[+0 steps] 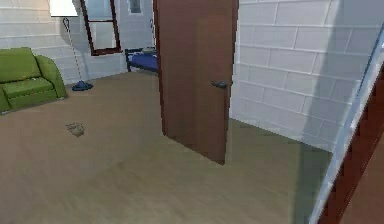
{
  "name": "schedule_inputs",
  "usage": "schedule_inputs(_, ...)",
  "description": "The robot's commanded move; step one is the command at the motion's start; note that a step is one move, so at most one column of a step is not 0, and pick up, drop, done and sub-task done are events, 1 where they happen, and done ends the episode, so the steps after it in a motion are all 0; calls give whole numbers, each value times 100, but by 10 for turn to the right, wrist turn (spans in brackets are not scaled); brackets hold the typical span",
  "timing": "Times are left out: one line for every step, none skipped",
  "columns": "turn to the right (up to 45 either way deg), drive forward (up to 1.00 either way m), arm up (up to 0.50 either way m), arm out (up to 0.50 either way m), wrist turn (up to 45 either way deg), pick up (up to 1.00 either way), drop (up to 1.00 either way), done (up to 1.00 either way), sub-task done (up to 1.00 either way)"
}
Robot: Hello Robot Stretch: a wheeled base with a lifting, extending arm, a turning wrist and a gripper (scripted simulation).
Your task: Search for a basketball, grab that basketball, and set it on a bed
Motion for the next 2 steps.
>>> schedule_inputs(30, 0, 0, 0, 0, 0, 0, 0, 0)
schedule_inputs(0, 25, 0, 0, 0, 0, 0, 0, 0)
